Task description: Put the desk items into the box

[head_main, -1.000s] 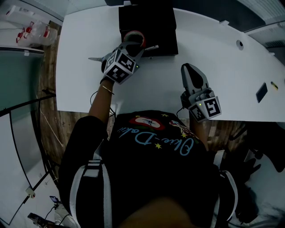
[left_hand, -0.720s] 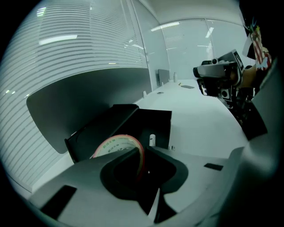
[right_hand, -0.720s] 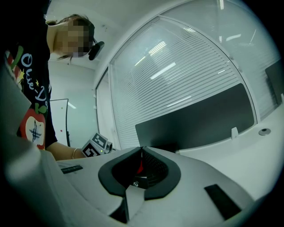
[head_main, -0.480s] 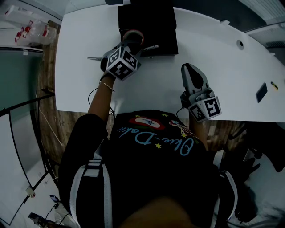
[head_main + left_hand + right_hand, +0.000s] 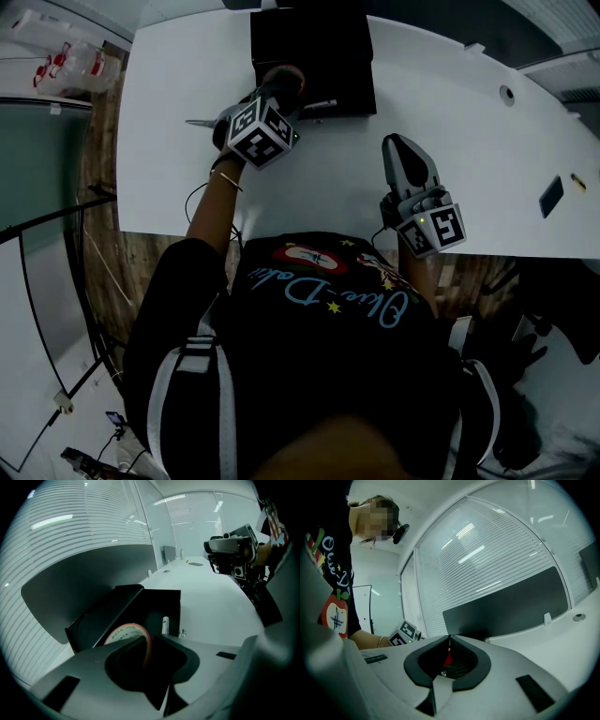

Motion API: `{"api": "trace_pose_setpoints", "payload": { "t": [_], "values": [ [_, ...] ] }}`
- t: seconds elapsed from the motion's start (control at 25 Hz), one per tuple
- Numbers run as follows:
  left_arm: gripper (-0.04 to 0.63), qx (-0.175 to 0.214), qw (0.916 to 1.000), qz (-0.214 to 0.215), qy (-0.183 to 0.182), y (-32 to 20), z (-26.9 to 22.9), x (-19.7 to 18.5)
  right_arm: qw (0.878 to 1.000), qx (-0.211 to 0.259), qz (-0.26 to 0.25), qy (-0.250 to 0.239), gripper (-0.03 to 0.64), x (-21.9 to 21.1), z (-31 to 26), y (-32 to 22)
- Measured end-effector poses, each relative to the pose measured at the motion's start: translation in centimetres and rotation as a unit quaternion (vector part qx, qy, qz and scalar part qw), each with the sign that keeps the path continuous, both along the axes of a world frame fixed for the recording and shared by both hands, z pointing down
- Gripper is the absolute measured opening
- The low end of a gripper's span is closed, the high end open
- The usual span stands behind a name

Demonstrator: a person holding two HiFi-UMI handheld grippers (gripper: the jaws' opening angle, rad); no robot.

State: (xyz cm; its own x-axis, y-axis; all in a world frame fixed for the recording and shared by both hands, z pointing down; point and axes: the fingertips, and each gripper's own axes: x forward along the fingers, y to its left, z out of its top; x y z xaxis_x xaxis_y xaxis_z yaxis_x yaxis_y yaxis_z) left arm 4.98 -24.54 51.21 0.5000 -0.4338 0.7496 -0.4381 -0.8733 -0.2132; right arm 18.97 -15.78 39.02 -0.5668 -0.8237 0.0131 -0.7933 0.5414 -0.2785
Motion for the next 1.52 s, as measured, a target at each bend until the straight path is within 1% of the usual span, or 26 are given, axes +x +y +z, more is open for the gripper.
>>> {"api": "trace_pose_setpoints", "payload": {
  "t": [0.2, 0.36, 0.48, 0.64, 0.72, 0.76, 0.84, 0.96, 1.08, 1.16, 1.32, 1.52],
  "values": [
    [0.092, 0.011, 0.9999, 0.003, -0.003, -0.1, -0.2, 0.1, 1.0, 0.002, 0.005, -0.016, 0.025, 0.0, -0.6, 0.0],
    [0.121, 0.016, 0.9999, 0.003, 0.004, 0.0, -0.6, 0.2, 1.0, 0.003, 0.003, -0.008, 0.025, 0.1, -0.4, 0.1],
    [0.121, 0.016, 0.9995, -0.006, 0.026, 0.2, -1.1, 0.2, 1.0, 0.008, 0.002, -0.02, 0.025, -0.2, -1.0, 0.3],
    [0.121, 0.018, 0.996, -0.033, 0.081, 0.6, -2.4, -0.1, 1.0, 0.009, 0.003, -0.01, 0.025, -0.1, -0.9, 0.4],
    [0.115, 0.019, 0.9923, -0.05, 0.112, 1.0, -2.9, -0.4, 1.0, 0.017, 0.001, -0.018, 0.025, -0.3, -1.4, 0.4],
    [0.093, 0.022, 0.99, -0.059, 0.127, 1.2, -3.2, -0.6, 1.0, 0.019, -0.001, -0.019, 0.025, -0.5, -1.5, 0.5],
    [0.023, 0.035, 0.9847, -0.074, 0.154, 1.6, -4.3, -0.9, 1.0, 0.018, -0.003, -0.015, 0.025, -0.6, -1.5, 0.7],
    [0.021, 0.045, 0.9759, -0.091, 0.193, 2.4, -5.7, -1.4, 1.0, 0.016, -0.003, -0.002, 0.025, -0.6, -1.3, 0.9],
    [0.021, 0.06, 0.9644, -0.106, 0.235, 3.2, -7.3, -2.1, 1.0, 0.019, -0.009, 0.002, 0.025, -1.0, -1.4, 1.3],
    [0.021, 0.07, 0.9598, -0.11, 0.248, 3.9, -8.1, -2.6, 1.0, 0.022, -0.015, 0.001, 0.025, -1.4, -1.6, 1.5],
    [0.021, 0.076, 0.9546, -0.122, 0.261, 5.2, -9.0, -3.4, 0.999, 0.024, -0.027, 0.0, 0.025, -2.0, -1.6, 2.0],
    [0.02, 0.087, 0.9414, -0.142, 0.294, 6.6, -10.7, -4.4, 0.999, 0.032, -0.042, -0.003, 0.025, -2.9, -1.9, 2.3]
  ]
}}
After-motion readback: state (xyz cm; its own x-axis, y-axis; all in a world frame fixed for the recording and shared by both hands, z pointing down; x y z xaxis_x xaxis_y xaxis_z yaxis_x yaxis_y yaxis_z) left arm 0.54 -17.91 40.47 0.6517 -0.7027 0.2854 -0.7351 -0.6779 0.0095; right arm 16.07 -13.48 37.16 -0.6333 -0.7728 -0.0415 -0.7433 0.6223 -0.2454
